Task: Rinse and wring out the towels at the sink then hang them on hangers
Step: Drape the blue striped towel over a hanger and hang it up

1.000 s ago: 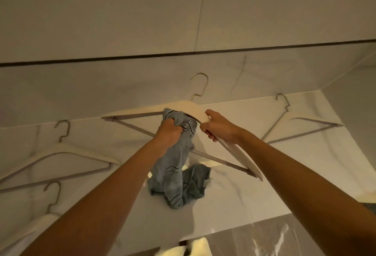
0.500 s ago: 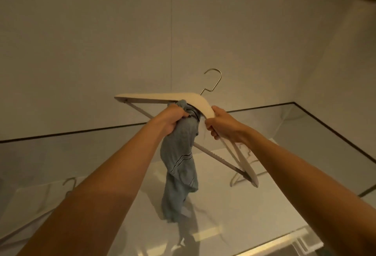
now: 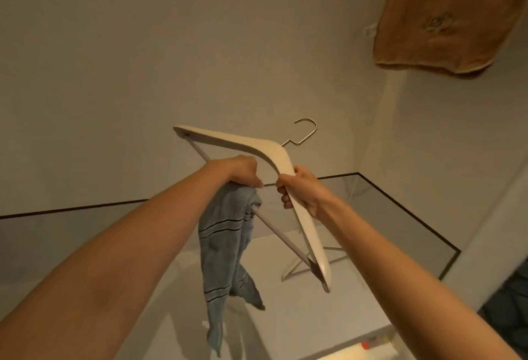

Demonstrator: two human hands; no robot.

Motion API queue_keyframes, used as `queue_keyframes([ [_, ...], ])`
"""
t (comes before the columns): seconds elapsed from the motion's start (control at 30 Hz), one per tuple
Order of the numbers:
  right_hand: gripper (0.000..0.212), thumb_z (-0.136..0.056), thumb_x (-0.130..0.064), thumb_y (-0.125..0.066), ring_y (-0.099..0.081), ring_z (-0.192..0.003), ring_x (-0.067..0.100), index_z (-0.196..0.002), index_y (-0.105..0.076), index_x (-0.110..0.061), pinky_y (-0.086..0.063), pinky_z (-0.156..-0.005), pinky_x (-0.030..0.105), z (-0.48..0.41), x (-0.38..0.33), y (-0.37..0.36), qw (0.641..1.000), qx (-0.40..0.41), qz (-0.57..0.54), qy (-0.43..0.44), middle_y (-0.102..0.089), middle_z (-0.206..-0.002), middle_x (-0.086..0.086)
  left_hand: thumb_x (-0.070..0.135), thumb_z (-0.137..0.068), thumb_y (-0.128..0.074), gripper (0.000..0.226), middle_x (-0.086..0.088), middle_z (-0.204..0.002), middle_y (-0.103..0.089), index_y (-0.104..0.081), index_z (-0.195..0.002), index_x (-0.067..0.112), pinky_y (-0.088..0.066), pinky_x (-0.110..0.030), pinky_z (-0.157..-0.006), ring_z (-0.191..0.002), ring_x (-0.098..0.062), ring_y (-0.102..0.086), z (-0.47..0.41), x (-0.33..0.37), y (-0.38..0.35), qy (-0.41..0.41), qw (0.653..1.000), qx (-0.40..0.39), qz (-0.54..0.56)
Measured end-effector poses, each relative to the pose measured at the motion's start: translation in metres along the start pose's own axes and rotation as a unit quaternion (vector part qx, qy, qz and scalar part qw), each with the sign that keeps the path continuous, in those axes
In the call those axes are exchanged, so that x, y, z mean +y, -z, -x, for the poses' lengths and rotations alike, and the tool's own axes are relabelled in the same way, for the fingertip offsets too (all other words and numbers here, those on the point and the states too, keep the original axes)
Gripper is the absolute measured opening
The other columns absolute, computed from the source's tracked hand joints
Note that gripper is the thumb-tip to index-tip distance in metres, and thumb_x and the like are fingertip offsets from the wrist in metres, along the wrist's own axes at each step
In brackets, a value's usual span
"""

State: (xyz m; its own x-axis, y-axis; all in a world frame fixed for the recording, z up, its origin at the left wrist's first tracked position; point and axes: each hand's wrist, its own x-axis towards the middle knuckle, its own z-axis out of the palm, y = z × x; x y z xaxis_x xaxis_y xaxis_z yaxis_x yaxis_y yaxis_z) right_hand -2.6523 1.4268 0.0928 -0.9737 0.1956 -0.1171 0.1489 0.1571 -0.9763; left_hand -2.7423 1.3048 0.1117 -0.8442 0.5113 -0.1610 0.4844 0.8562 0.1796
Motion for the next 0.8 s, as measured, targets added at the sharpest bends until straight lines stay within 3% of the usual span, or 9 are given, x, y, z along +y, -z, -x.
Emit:
queue_keyframes([
  [0.17, 0.011, -0.087, 0.003, -0.048, -0.041, -0.045, 0.015, -0.084, -0.046, -0.007, -0.039, -0.034, 0.018, 0.017, 0.008, 0.02, 0.999, 0.011, -0.041, -0.032, -0.045, -0.062, 0.009, -0.001, -0.089, -0.041, 0.031, -0.013, -0.119, -0.062, -0.068, -0.105, 0.003, -0.041, -0.033, -0.095, -0.113, -0.027, -0.054, 0.031, 0.006, -0.011, -0.042, 0.979, 0.169, 0.109],
  [0.27, 0.01, -0.087, 0.003, -0.048, -0.041, -0.039, 0.013, -0.081, -0.046, -0.006, -0.039, -0.033, 0.018, 0.019, 0.005, 0.027, 0.998, 0.026, -0.05, -0.035, -0.045, -0.061, 0.009, -0.002, -0.088, -0.038, 0.025, -0.019, -0.109, -0.059, -0.059, -0.102, -0.001, -0.045, -0.038, -0.082, -0.103, -0.034, -0.056, 0.045, -0.004, -0.025, 0.09, 0.908, 0.324, 0.251],
  [0.3, 0.01, -0.087, 0.003, -0.048, -0.041, -0.038, 0.012, -0.081, -0.047, -0.005, -0.039, -0.032, 0.018, 0.017, 0.004, 0.029, 0.997, 0.033, -0.059, -0.037, -0.045, -0.061, 0.009, 0.001, -0.089, -0.04, 0.022, -0.019, -0.104, -0.056, -0.054, -0.106, 0.0, -0.047, -0.039, -0.074, -0.097, -0.034, -0.058, 0.049, -0.006, -0.03, 0.148, 0.89, 0.28, 0.329],
  [0.37, 0.007, -0.087, 0.003, -0.048, -0.041, -0.039, 0.012, -0.083, -0.048, -0.002, -0.04, -0.033, 0.017, 0.018, 0.001, 0.028, 0.994, 0.043, -0.09, -0.041, -0.045, -0.061, 0.008, 0.008, -0.089, -0.046, 0.019, -0.015, -0.097, -0.052, -0.049, -0.108, 0.005, -0.049, -0.037, -0.071, -0.086, -0.029, -0.057, 0.067, -0.01, -0.046, 0.183, 0.874, 0.053, 0.448],
  [0.43, 0.006, -0.087, 0.004, -0.048, -0.04, -0.04, 0.011, -0.082, -0.048, 0.0, -0.04, -0.034, 0.016, 0.021, -0.004, 0.025, 0.991, 0.047, -0.119, -0.044, -0.044, -0.061, 0.008, 0.021, -0.092, -0.049, 0.019, -0.006, -0.102, -0.053, -0.052, -0.11, 0.013, -0.043, -0.038, -0.083, -0.097, -0.021, -0.05, 0.083, -0.016, -0.066, 0.128, 0.903, -0.104, 0.396],
  [0.53, 0.003, -0.087, 0.003, -0.048, -0.04, -0.042, 0.012, -0.085, -0.048, 0.001, -0.039, -0.033, 0.016, 0.022, -0.015, 0.027, 0.992, 0.051, -0.109, -0.037, -0.044, -0.061, 0.008, 0.026, -0.098, -0.044, 0.018, -0.004, -0.104, -0.059, -0.059, -0.1, 0.017, -0.039, -0.031, -0.08, -0.093, -0.016, -0.054, 0.079, -0.017, -0.077, 0.08, 0.899, 0.017, 0.431],
  [0.63, 0.015, -0.086, 0.001, -0.049, -0.042, -0.048, 0.015, -0.1, -0.045, -0.002, -0.04, -0.034, 0.02, 0.022, -0.023, 0.035, 0.996, 0.073, -0.052, -0.005, -0.046, -0.064, 0.008, 0.028, -0.101, -0.034, 0.025, -0.008, -0.097, -0.061, -0.055, -0.095, 0.016, -0.042, -0.028, -0.07, -0.075, -0.016, -0.056, 0.074, -0.015, -0.053, 0.075, 0.803, 0.17, 0.566],
  [0.7, 0.024, -0.084, 0.0, -0.051, -0.044, -0.051, 0.016, -0.107, -0.044, -0.004, -0.041, -0.039, 0.024, 0.023, -0.024, 0.039, 0.996, 0.09, -0.009, 0.013, -0.048, -0.067, 0.008, 0.03, -0.101, -0.03, 0.028, -0.007, -0.092, -0.062, -0.054, -0.099, 0.016, -0.046, -0.032, -0.072, -0.078, -0.019, -0.057, 0.074, -0.01, -0.027, 0.053, 0.75, 0.202, 0.627],
  [0.8, 0.035, -0.083, -0.001, -0.053, -0.045, -0.053, 0.016, -0.116, -0.044, -0.005, -0.04, -0.042, 0.025, 0.026, -0.02, 0.038, 0.995, 0.087, 0.022, 0.035, -0.048, -0.072, 0.008, 0.025, -0.102, -0.027, 0.028, -0.002, -0.077, -0.057, -0.05, -0.089, 0.018, -0.044, -0.023, -0.055, -0.061, -0.01, -0.056, 0.075, 0.002, 0.014, 0.021, 0.71, 0.22, 0.669],
])
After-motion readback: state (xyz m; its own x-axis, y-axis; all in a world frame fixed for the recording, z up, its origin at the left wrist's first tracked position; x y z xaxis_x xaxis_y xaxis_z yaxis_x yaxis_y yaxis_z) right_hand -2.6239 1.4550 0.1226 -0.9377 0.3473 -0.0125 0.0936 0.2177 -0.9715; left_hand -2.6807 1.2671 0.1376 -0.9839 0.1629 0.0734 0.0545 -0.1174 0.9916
